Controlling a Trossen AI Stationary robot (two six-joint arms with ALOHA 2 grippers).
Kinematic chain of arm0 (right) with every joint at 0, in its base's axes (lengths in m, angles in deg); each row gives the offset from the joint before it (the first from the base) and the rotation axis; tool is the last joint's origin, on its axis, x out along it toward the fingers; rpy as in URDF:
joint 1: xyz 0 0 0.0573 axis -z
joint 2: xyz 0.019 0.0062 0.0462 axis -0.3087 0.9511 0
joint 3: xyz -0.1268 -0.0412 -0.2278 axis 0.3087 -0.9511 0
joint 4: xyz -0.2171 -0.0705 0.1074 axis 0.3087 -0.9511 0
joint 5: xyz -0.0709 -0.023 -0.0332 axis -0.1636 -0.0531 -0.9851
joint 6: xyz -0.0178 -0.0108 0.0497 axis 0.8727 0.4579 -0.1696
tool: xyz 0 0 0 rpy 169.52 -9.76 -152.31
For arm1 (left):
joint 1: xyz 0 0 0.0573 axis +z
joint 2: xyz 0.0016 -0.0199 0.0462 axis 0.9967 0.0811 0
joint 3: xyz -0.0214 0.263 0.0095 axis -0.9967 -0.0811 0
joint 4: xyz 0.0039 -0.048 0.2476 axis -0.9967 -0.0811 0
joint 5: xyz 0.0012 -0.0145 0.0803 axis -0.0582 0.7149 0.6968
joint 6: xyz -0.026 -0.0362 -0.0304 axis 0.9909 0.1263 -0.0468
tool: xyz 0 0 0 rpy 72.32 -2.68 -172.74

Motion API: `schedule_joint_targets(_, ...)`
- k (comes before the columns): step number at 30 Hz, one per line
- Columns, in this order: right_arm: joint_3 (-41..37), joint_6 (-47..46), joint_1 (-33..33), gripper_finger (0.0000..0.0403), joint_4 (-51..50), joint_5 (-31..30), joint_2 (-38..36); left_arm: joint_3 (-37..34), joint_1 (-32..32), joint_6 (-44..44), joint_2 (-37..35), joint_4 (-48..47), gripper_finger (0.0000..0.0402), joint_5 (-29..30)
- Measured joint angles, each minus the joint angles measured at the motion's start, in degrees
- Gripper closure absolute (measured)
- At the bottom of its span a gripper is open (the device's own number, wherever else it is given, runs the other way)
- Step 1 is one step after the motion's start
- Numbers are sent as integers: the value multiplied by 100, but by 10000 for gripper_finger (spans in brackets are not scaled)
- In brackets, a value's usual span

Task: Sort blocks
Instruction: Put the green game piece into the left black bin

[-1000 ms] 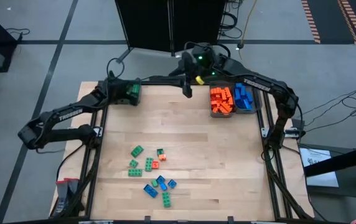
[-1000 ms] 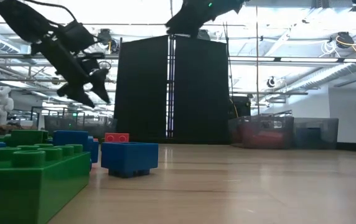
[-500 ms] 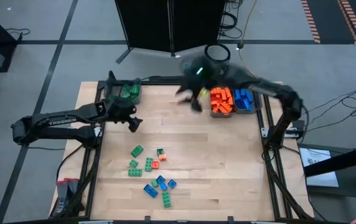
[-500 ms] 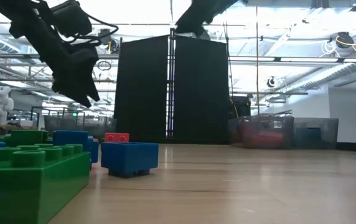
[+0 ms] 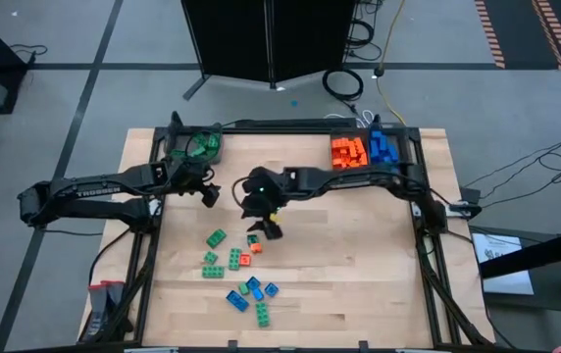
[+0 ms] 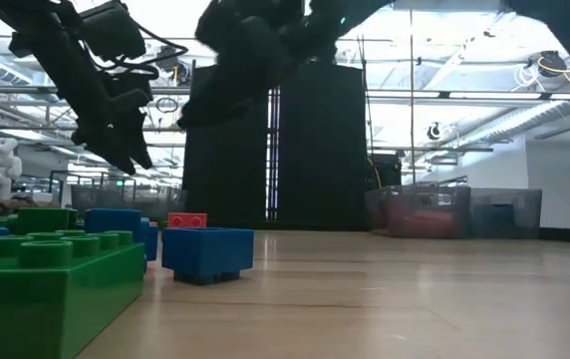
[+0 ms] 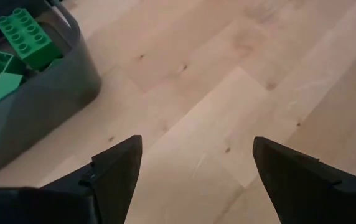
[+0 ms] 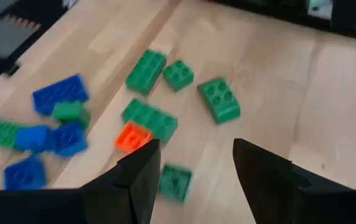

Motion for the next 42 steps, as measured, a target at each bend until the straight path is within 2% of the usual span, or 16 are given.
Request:
schedule_joint_targets(8,4,-823,-125,206,725,-206,757,0,0,-5,0,-52,96,1)
schedule_joint_targets(13,-1,-1059,-133,206,670,-370,1120,0,0,-37,0,-65,96,0)
schedule_joint_targets(19,24,-1337,-131,206,562,-290,1353,0,0,-37,0,-70,96,0)
schedule_joint_targets(33,6,-1443,-178,206,-252,-34,1165,0,0,-154,0,-113,96,-1)
schedule_joint_targets(38,-4,-992,-142,206,-908,-129,975,0,-2,-160,2,-109,96,16)
schedule_joint_targets(42,-16,-719,-73,207,-995,-322,712,0,-2,-160,1,-91,96,94)
